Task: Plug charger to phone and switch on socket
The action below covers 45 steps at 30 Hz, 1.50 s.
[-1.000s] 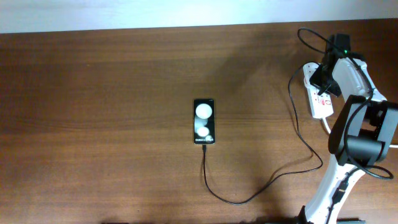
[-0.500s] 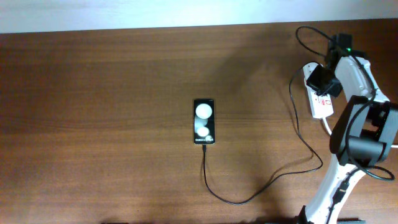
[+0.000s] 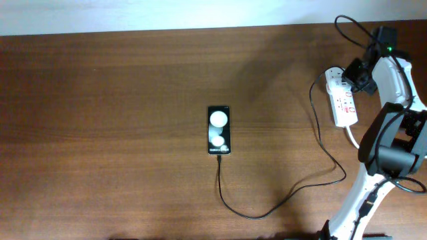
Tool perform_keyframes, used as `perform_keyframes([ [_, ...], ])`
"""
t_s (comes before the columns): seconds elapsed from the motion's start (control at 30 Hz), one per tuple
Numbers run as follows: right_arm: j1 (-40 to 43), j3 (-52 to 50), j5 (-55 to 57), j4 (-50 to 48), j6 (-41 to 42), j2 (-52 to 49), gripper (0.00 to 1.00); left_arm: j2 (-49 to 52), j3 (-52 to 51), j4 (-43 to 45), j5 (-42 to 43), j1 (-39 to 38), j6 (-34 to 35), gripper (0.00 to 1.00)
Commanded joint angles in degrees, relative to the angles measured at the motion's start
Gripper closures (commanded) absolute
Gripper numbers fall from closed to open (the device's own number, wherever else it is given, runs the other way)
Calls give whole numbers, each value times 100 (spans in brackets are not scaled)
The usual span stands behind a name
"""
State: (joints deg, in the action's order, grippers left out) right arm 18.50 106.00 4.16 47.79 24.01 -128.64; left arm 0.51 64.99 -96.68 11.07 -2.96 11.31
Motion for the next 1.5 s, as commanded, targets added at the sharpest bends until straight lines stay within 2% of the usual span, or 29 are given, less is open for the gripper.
perform_keyframes([
  [0.0, -205, 2, -481, 284, 46, -280, 96, -13, -7, 0, -61, -26, -72, 1],
  [0.3, -216, 2, -1434, 439, 42, -293, 96, -13, -7, -2, -61, -26, -72, 1],
  [0.77, -577, -444, -1707, 472, 44, -299, 96, -13, -7, 0, -61, -26, -72, 1],
  [0.83, -562, -442, -1399, 487, 48, -299, 96, -13, -7, 0, -61, -26, -72, 1],
  [0.87, -492, -439, -850, 614, 240, -247, 96, -13, -7, -2, -61, -26, -72, 1],
  [0.97, 39, -426, 229, 1067, 411, 446, 96, -13, -7, 0, -61, -26, -70, 1],
  [1.1, 256, -426, 210, 1615, 310, 1971, 96, -13, -7, 0, -61, -26, -70, 1],
  [1.23, -136, -426, -654, 2839, -428, 4317, 96, -13, -7, 0, -61, -26, -72, 1],
  [1.27, -225, -426, -848, 3174, -426, 4970, 85, -13, -7, 0, -61, -26, -70, 1],
  [1.3, -284, -426, -914, 3456, -426, 5504, 0, -13, -7, 0, -61, -26, -70, 1],
  [1.47, -310, -426, -844, 3755, -431, 7978, 1, -13, -7, 0, -61, -26, -70, 1],
])
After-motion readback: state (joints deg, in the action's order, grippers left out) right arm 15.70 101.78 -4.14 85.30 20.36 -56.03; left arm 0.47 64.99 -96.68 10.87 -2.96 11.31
